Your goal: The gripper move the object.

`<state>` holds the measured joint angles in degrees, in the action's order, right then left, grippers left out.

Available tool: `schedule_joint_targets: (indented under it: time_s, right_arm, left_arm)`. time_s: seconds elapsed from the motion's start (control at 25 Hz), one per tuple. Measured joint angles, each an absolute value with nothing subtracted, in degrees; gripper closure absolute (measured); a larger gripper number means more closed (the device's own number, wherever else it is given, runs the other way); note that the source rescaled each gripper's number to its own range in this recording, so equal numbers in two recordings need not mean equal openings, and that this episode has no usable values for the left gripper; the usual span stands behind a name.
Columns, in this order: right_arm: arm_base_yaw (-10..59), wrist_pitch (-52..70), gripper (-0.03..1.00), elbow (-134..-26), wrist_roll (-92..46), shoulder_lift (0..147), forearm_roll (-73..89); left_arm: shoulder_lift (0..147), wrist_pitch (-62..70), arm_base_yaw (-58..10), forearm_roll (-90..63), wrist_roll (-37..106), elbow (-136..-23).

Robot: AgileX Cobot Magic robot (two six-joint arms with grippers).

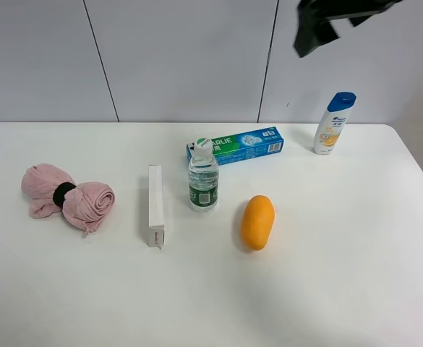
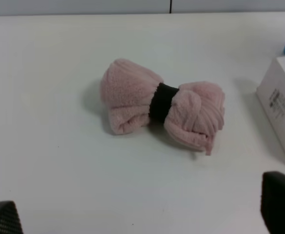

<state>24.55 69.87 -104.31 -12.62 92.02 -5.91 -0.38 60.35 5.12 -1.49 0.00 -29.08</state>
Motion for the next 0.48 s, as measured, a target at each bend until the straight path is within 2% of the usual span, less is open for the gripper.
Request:
schedule_joint_targets:
  time_s: [0.2, 0.48]
  right_arm:
    - [11.53, 69.94, 0.19, -104.31, -12.60, 88.48, -6.18]
    - [-0.40, 70.00, 0.19, -104.31, -9.09, 78.34, -6.41]
  left_arm:
    - [-0.38, 60.35, 5.12, -1.49, 0.00, -29.08]
    - [-0.38, 60.35, 5.12, -1.49, 0.00, -29.08]
